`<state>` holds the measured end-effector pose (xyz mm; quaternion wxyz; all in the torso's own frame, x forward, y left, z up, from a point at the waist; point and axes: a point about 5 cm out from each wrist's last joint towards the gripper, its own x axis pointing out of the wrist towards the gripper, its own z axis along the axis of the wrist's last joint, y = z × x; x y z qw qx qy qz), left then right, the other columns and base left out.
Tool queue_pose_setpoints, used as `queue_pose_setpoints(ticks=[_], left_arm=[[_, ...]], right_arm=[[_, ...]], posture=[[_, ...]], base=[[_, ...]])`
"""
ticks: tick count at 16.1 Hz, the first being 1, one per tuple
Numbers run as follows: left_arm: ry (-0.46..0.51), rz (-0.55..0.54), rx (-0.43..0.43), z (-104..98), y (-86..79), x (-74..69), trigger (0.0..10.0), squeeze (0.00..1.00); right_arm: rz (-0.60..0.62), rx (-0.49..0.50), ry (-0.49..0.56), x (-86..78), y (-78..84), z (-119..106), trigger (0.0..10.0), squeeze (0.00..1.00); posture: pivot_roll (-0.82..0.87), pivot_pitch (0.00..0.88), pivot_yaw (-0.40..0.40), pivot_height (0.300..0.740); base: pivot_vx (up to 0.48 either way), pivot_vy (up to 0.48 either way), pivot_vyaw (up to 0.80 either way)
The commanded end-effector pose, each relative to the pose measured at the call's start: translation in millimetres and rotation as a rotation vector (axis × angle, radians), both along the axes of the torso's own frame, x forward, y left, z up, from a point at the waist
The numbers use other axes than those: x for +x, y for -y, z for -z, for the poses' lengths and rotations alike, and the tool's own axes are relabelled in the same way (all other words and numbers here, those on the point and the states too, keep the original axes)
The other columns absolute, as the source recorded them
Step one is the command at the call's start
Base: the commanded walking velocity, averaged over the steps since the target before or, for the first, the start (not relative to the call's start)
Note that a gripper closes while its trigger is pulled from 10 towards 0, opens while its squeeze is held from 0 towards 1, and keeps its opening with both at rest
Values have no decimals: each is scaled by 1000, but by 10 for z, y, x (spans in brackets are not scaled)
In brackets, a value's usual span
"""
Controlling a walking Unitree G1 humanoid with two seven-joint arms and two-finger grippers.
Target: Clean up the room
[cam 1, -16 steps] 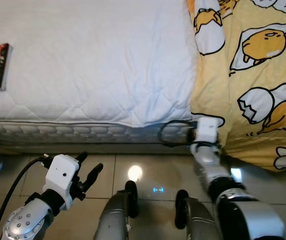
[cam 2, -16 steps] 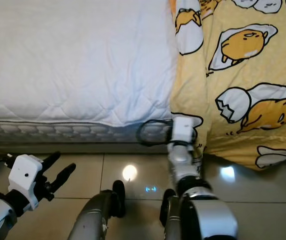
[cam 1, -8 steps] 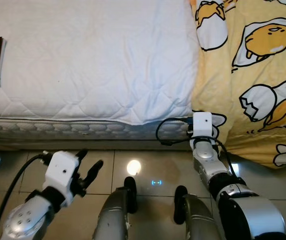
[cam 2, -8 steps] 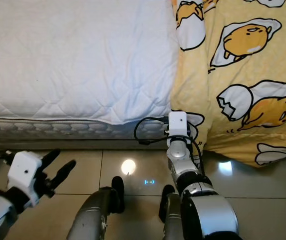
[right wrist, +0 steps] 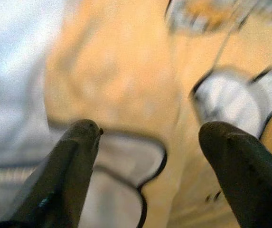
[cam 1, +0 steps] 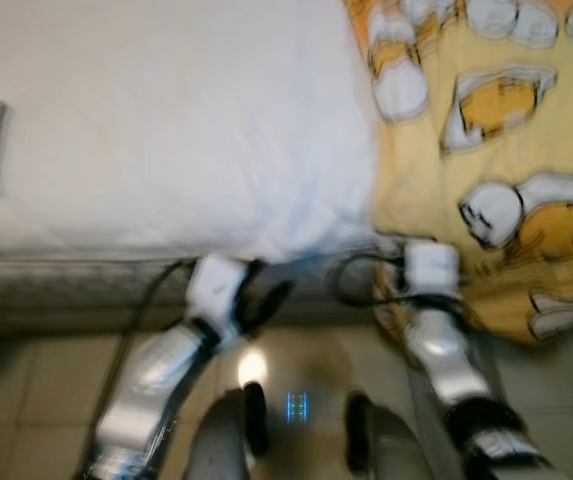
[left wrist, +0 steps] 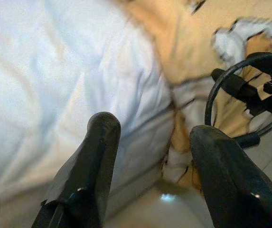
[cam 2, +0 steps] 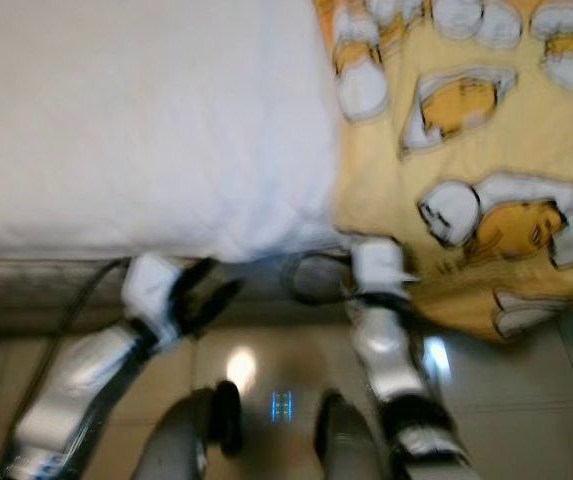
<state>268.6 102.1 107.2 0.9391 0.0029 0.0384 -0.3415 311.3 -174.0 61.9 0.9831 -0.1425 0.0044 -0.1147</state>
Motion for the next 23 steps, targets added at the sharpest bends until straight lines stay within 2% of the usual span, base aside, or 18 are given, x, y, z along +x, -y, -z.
queue_pose_setpoints(ticks=[1,3,5,7,8,9,12,14,16,19,22,23], left_arm=[[-18,64,-1,76,71,22,10000,0],[-11,136,39,98,217,137,10000,0],[-1,115,111,154,255,186,10000,0],[-9,80,97,157,254,217,10000,0],[17,61,65,133,263,255,10000,0],[11,28,2,107,263,277,10000,0],[-7,-64,-58,107,256,299,10000,0],[-57,-132,-105,144,240,321,10000,0],[-109,-198,-155,199,196,336,10000,0],[-86,-148,-118,200,245,301,10000,0],[-51,-55,-73,193,327,256,10000,0],[-51,-55,-73,193,327,256,10000,0]], right_arm=[[10,20,0,-24,-26,-4,10000,1000],[40,34,-19,39,80,-19,10000,1000],[40,48,-28,89,93,-39,10000,1000],[26,58,-41,110,73,-37,10000,1000],[15,48,-80,124,52,-17,10000,820],[7,49,-88,143,38,-18,10000,0],[20,61,-74,160,53,-36,10000,0],[51,92,-62,163,100,-51,10000,0],[123,141,-16,145,222,-90,10000,0],[179,147,14,59,360,-69,10000,0],[192,140,20,1,365,-35,10000,0],[192,140,20,1,365,-35,10000,0]], posture=[[-25,79,52,740],[-41,46,63,740],[-40,35,63,740],[-33,31,59,740],[-22,29,50,740],[-19,28,46,740],[-13,26,36,740],[-10,29,31,740],[-8,27,29,740],[-12,35,30,740],[-24,43,40,740],[-24,43,40,740]], base=[[0,480,0],[0,480,-400],[0,0,-769],[0,0,-269],[0,0,0],[0,0,0],[312,0,0],[461,0,0],[459,0,0],[456,0,0],[467,0,0],[472,0,0]])
